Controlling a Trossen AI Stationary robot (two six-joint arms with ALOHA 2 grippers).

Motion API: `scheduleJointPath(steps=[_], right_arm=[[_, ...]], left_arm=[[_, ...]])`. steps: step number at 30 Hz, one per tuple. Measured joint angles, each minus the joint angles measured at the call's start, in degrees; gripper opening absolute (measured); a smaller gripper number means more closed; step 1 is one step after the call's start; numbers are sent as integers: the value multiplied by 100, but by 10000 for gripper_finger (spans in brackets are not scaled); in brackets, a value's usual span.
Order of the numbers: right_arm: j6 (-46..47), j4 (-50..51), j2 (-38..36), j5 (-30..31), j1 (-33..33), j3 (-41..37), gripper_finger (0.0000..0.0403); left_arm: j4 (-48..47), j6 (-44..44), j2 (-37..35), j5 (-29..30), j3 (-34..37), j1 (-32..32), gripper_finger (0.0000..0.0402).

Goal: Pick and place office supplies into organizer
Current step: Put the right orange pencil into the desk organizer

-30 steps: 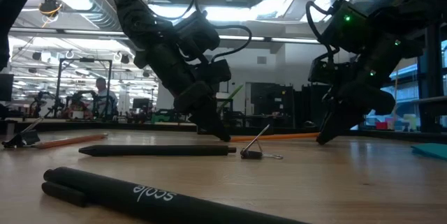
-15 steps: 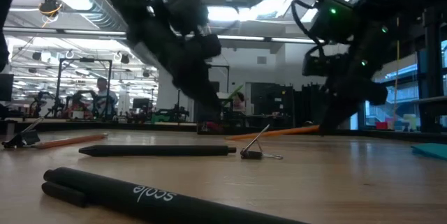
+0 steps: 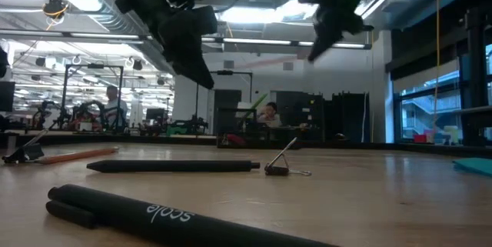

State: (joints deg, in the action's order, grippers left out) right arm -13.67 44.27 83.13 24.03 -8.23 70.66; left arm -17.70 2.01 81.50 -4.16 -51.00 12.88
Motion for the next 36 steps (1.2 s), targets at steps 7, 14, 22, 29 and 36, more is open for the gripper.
scheduleJointPath(steps=[7,14,22,29,36], right_arm=[[-1794,61,183,418,-680,1183,25],[-2514,995,1069,505,-1451,2534,25],[-3759,1436,2276,531,-1807,3811,25],[-5379,1424,3170,1496,-1814,4576,25],[-6103,1302,3609,1671,-1804,4733,25]], left_arm=[[-77,47,19,7,-7,-2,90],[-286,45,19,7,-7,-2,88],[-801,193,19,8,-9,-2,88],[-945,279,19,9,-13,-2,88],[-941,279,19,9,-15,-2,88]])
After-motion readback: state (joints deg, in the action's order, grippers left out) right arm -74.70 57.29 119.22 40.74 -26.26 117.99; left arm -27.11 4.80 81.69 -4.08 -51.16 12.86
